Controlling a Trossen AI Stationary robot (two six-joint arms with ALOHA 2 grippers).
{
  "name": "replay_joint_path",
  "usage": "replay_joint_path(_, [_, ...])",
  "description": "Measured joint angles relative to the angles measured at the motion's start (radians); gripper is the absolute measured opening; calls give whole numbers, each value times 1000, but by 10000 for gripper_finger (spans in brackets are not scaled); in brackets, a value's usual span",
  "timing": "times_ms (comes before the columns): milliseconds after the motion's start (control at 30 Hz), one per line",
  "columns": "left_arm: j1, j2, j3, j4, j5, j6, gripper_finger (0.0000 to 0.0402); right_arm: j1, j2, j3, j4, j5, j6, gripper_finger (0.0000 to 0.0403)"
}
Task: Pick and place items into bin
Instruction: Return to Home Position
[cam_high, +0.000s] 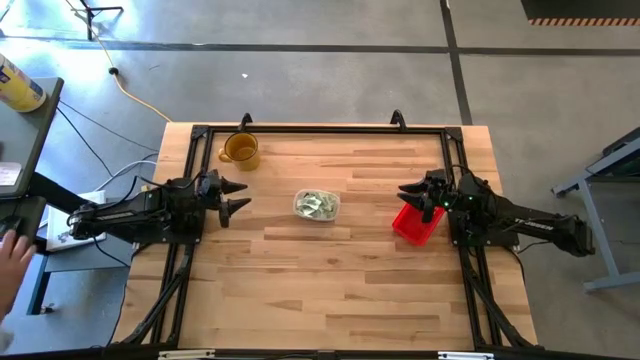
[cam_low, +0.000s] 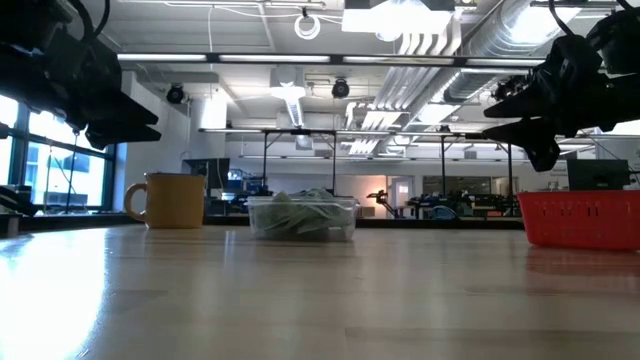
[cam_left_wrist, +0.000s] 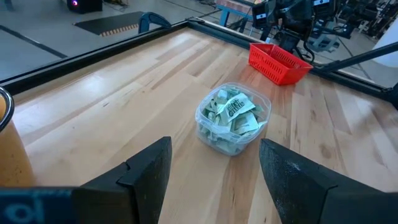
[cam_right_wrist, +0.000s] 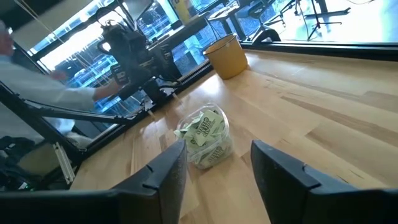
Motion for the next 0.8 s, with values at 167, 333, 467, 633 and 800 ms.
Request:
replay_joint_path(167, [0,0,0,0,0,0,278,0,0,0,0,0,0,173])
replay_joint_path(333, [0,0,0,0,0,0,278,0,0,0,0,0,0,172])
replay_joint_path(467, [0,0,0,0,0,0,278,0,0,0,0,0,0,169])
replay_joint_path(633, [0,0,0,0,0,0,278,0,0,0,0,0,0,168])
replay_joint_path(800, [0,0,0,0,0,0,278,0,0,0,0,0,0,173])
